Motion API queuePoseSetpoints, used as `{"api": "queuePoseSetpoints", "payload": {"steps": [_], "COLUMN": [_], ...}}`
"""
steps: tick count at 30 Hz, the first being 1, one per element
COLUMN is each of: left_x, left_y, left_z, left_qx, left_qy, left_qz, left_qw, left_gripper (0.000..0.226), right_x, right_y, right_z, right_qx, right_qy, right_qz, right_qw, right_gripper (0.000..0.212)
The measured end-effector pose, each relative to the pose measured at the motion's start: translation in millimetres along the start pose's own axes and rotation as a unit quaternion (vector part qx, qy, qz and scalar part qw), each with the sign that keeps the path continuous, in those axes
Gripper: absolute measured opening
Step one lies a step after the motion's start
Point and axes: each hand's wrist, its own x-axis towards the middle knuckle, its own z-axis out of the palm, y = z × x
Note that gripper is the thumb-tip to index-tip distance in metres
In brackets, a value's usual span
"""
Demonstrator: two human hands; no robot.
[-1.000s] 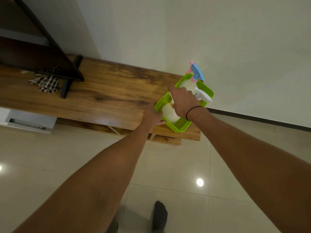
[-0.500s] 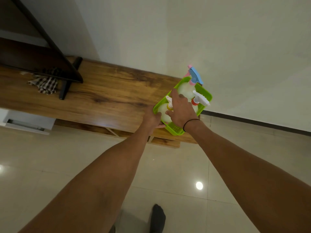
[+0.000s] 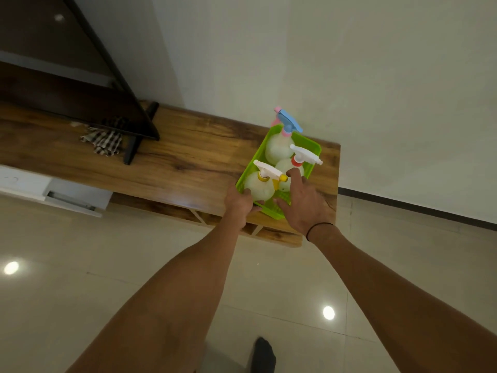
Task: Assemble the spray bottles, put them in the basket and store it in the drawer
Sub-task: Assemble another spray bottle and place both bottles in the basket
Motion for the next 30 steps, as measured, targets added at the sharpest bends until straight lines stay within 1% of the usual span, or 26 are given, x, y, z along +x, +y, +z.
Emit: {"api": "queuePoseSetpoints", "payload": {"steps": [2, 6, 9, 11, 14, 16, 19, 21, 24, 26, 30], "left_x": [3, 4, 4, 5, 7, 9, 14, 16, 19, 24, 35], "left_y": [2, 11, 17, 22, 30, 35, 42, 45, 46, 44, 42], "left_z": [-15, -47, -70, -86, -111, -127, -151, -167, -190, -205, -230], "left_qx": [-0.004, -0.007, -0.006, -0.009, -0.024, -0.039, -0.057, -0.059, -0.063, -0.068, -0.075], "left_qy": [0.011, 0.024, 0.033, 0.042, 0.048, 0.047, 0.052, 0.059, 0.067, 0.069, 0.074], "left_qz": [0.006, 0.012, 0.016, 0.016, 0.012, 0.010, 0.010, 0.006, 0.004, 0.004, 0.000], "left_qw": [1.000, 1.000, 0.999, 0.999, 0.998, 0.998, 0.997, 0.997, 0.996, 0.995, 0.994], "left_gripper": [0.053, 0.044, 0.045, 0.045, 0.042, 0.042, 0.045, 0.045, 0.038, 0.038, 0.042], "right_x": [5, 13, 16, 17, 18, 22, 33, 43, 55, 61, 69], "right_y": [-13, -42, -63, -73, -87, -98, -117, -130, -150, -163, -183], "right_z": [4, 13, 23, 32, 45, 53, 65, 74, 86, 94, 115], "right_qx": [0.006, 0.028, 0.047, 0.056, 0.086, 0.119, 0.174, 0.196, 0.237, 0.259, 0.256], "right_qy": [-0.005, -0.016, -0.017, -0.017, -0.001, 0.005, -0.005, -0.028, -0.051, -0.061, -0.067], "right_qz": [-0.001, 0.000, 0.018, 0.048, 0.125, 0.177, 0.235, 0.246, 0.245, 0.241, 0.231], "right_qw": [1.000, 0.999, 0.999, 0.997, 0.988, 0.977, 0.956, 0.949, 0.939, 0.933, 0.936], "right_gripper": [0.062, 0.066, 0.066, 0.058, 0.047, 0.050, 0.064, 0.064, 0.053, 0.048, 0.049]}}
